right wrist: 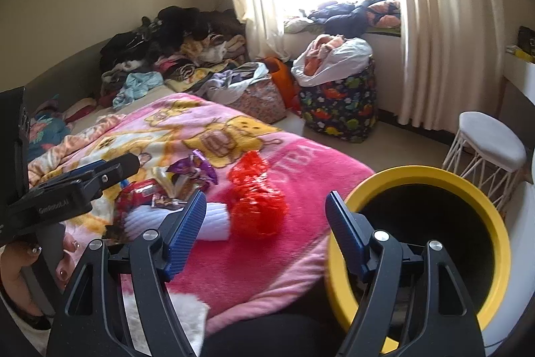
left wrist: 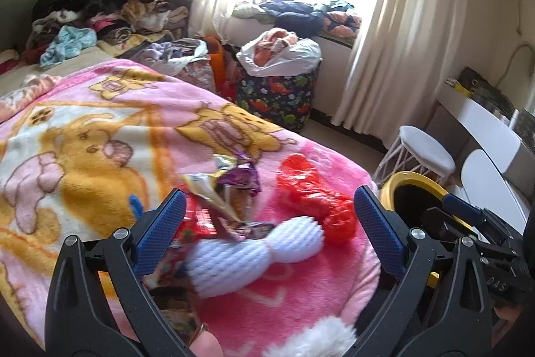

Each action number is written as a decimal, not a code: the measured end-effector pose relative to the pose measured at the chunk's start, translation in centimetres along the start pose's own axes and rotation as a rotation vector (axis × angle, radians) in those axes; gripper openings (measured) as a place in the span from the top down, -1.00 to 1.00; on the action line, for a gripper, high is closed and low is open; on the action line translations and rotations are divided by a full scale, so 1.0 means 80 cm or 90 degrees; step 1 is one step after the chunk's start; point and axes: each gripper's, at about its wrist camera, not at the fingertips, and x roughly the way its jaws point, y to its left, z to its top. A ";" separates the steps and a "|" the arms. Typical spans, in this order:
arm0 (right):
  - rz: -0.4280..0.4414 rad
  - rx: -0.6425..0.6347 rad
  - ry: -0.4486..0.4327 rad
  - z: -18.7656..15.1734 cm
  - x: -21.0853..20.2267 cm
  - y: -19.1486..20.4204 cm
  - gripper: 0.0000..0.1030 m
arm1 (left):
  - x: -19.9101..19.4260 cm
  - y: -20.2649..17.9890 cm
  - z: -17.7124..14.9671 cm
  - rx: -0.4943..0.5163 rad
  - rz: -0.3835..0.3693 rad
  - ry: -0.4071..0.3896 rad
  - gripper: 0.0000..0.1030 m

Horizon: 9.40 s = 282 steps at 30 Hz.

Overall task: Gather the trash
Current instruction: 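Move both open tools back over the trash on the bed, then grasp the red snack wrapper with the left tool while the right tool grasps the white foam mesh, then carry the wrapper and foam mesh over the yellow bin and release both, then move both open tools back toward the red plastic bag on the bed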

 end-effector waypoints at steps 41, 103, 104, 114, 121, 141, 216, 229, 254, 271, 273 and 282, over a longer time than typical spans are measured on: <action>0.065 -0.289 0.209 -0.026 0.146 0.107 -0.28 | 0.029 0.101 -0.050 -0.067 -0.025 0.156 0.09; 0.061 -0.085 0.032 0.006 0.012 0.030 0.59 | -0.032 0.033 0.018 -0.021 -0.090 0.038 0.82; 0.061 -0.082 0.031 0.007 0.010 0.028 0.59 | -0.032 0.030 0.018 -0.019 -0.091 0.037 0.82; 0.051 -0.061 0.017 0.010 -0.002 0.010 0.59 | -0.031 0.002 0.022 0.005 -0.099 0.036 0.82; 0.040 -0.042 0.006 0.011 -0.011 -0.005 0.59 | -0.029 -0.013 0.022 0.013 -0.101 0.040 0.82; 0.000 0.018 -0.012 0.010 -0.028 -0.055 0.59 | -0.023 -0.053 0.023 0.040 -0.118 0.046 0.82; -0.163 0.362 0.040 -0.072 -0.037 -0.275 0.49 | 0.115 -0.258 -0.045 0.190 -0.232 0.160 0.82; -0.171 0.347 0.045 -0.068 -0.030 -0.265 0.05 | 0.100 -0.230 -0.041 0.169 -0.188 0.122 -0.55; -0.097 0.198 0.002 -0.023 -0.026 -0.163 -0.29 | 0.058 -0.144 -0.017 0.151 -0.070 0.046 -0.79; -0.030 0.121 0.025 0.003 0.002 -0.082 -0.33 | 0.029 -0.023 0.013 0.060 0.026 -0.002 -0.79; -0.025 0.113 0.030 0.005 0.007 -0.074 -0.33 | 0.028 -0.007 0.013 0.045 0.037 -0.001 -0.79; 0.000 0.070 0.054 0.013 0.030 -0.039 -0.34 | 0.025 0.046 0.012 0.006 0.080 0.005 -0.78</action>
